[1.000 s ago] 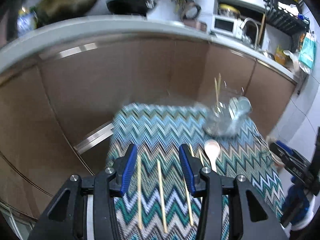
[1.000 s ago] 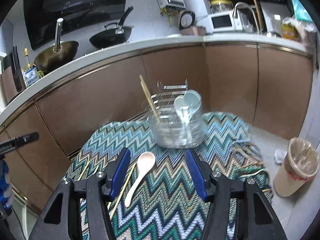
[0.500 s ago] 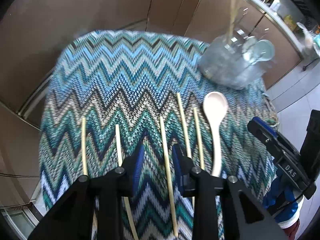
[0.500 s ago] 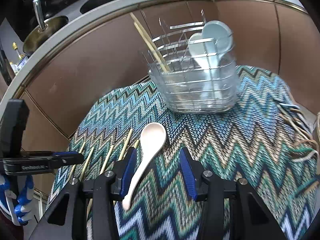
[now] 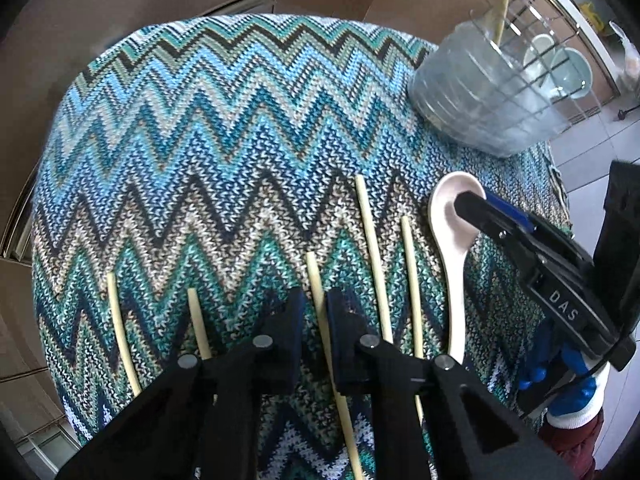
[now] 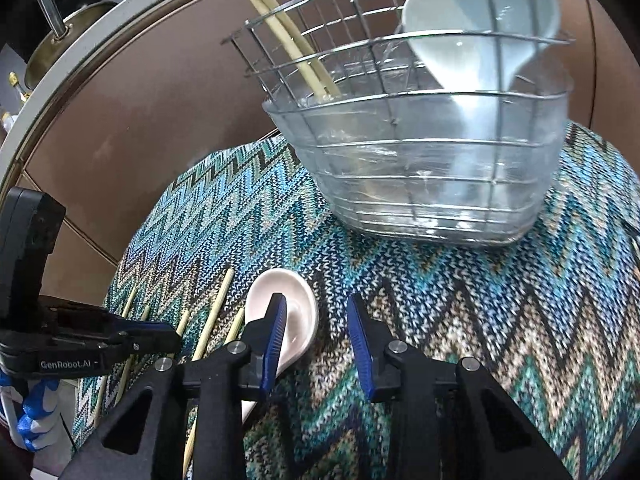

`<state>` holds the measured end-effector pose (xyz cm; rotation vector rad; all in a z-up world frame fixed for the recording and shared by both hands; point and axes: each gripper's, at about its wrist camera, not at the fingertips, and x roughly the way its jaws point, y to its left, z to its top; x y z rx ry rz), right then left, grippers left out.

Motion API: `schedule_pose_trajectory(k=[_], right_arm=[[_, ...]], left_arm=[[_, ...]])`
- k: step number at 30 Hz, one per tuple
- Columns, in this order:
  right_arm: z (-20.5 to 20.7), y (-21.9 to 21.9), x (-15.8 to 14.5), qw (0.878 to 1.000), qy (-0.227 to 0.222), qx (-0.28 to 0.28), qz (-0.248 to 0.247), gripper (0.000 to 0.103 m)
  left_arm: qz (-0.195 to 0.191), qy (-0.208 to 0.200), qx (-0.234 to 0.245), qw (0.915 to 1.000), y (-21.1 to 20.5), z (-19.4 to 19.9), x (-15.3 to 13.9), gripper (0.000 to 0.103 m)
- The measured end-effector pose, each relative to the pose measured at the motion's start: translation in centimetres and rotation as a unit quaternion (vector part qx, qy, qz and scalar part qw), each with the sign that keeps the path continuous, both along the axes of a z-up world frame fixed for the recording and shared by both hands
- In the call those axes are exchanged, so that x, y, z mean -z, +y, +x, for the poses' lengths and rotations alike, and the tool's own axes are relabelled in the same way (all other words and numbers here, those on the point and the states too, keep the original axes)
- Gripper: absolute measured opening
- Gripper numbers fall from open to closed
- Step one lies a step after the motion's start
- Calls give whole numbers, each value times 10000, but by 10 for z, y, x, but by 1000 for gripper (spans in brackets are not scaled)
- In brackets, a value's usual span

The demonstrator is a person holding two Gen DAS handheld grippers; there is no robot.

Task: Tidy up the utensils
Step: 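Grasp a pale spoon with the right tool while the left grasps a chopstick and lifts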

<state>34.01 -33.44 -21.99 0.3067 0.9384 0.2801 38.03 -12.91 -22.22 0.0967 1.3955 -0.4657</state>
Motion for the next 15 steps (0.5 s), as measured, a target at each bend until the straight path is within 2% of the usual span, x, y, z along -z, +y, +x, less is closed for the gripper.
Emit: schedule_pose_trajectory(k=[5,7,12,15], right_arm=[[7,5,3,9997,82,-203,50,17],[7,8,1,9996,64,-279,23,9],[-2,12,-6,9995,-66,-255,-145,9],[-15,8,-15,9994,-209,-192,-188,8]], left_arm=[[104,65,73,9999,-9,1,5,10],[121,108,76,9998,-14,1,6,10],[97,26,3,9999,-19,4,7,6],[-94,-95,-145,9998,-5,-4,2,5]])
